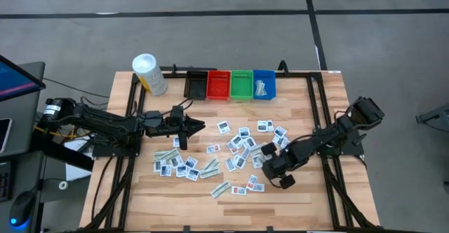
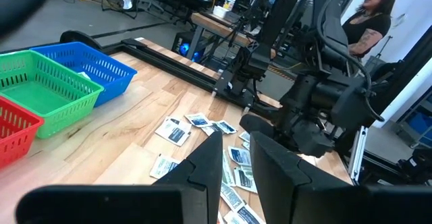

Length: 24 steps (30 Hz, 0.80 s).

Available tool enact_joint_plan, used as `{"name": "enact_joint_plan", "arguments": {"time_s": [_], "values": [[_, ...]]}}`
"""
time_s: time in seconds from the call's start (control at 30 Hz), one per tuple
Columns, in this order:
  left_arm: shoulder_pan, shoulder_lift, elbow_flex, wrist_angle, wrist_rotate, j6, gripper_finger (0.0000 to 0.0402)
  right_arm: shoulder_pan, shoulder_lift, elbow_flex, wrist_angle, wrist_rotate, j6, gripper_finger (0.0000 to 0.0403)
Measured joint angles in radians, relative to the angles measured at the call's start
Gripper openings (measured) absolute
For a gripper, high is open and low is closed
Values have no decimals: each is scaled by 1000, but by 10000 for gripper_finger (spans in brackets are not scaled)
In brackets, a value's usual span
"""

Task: Pick & Place First Aid Supplies
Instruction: Put the bandage pack into the blue bin

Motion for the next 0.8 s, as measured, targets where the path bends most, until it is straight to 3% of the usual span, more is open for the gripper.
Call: {"name": "enact_joint_plan", "arguments": {"time_s": [0.3, 0.6, 0.8], "values": [[0, 0, 0, 0, 0, 0, 76, -6, 3, 36, -73, 154, 0, 0], [0, 0, 0, 0, 0, 0, 76, -18, -39, 57, -128, 182, -3, 0], [0, 0, 0, 0, 0, 0, 76, -29, -114, 57, -119, 269, -42, 0]]}}
